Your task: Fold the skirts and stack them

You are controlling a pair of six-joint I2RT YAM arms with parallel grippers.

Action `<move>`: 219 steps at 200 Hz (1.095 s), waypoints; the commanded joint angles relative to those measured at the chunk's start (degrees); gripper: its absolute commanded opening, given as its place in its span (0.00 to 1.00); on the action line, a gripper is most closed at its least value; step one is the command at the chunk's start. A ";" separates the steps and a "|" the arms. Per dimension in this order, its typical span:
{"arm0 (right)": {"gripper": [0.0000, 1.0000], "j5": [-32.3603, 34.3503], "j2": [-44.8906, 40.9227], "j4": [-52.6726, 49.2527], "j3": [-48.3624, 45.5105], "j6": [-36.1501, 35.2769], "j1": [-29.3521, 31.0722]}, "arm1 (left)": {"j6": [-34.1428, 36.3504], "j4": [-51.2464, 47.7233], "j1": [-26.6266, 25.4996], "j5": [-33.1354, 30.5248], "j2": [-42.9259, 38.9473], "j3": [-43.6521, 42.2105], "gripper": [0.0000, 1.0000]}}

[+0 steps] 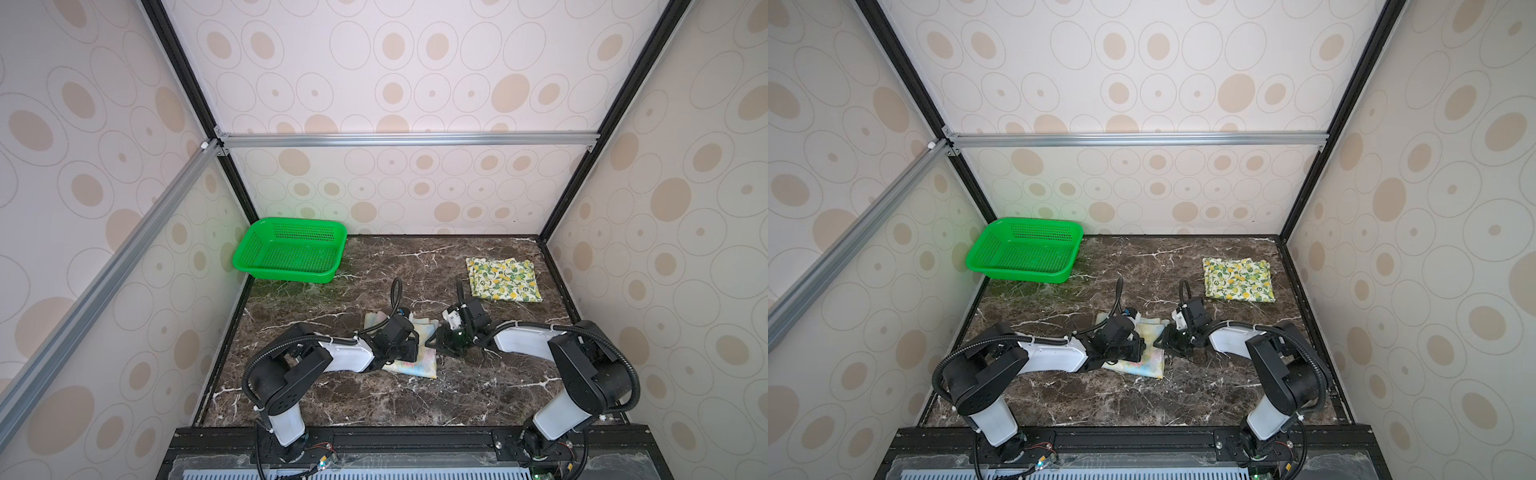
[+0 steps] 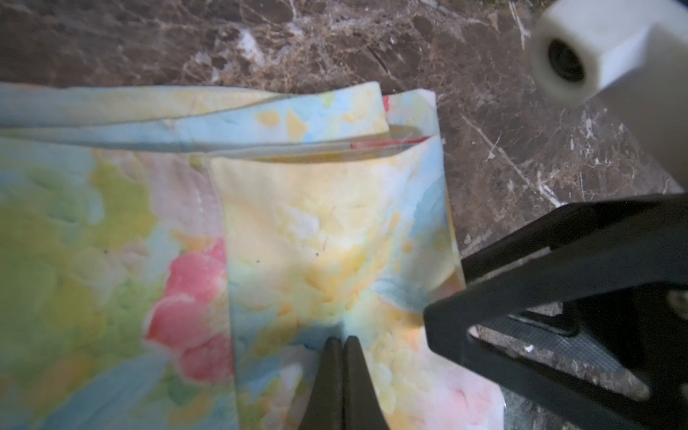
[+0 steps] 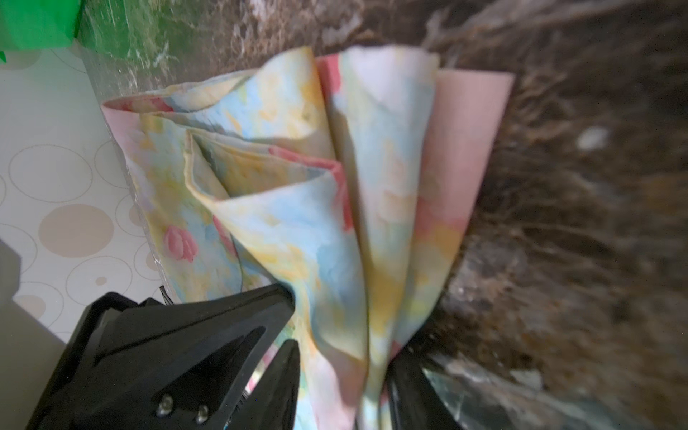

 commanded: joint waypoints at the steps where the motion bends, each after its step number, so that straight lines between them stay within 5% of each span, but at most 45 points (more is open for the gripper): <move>1: 0.33 4.21 3.90 -2.91 -0.67 0.76 0.99 | -0.13 -1.67 -0.54 -0.53 0.85 1.34 0.00; 45: 0.17 3.53 5.43 -0.42 -0.12 1.91 1.10 | -0.30 -1.74 -0.51 -0.79 0.89 1.34 0.00; 59: 0.00 3.81 5.73 -0.64 0.18 2.16 1.11 | -0.37 -1.84 -0.49 -0.79 0.80 1.35 0.00; 92: 0.00 3.87 4.14 -5.35 3.25 -0.94 1.03 | -0.83 -2.77 -0.54 -1.70 -0.91 1.59 0.00; 133: 0.00 5.21 2.52 -21.38 15.36 -12.95 -0.22 | 0.51 -6.50 -0.32 -5.71 -6.12 3.28 0.00; 219: 0.00 3.89 9.18 -36.13 34.17 -31.93 -10.58 | 0.29 -8.42 1.93 -9.67 -15.13 -0.51 0.00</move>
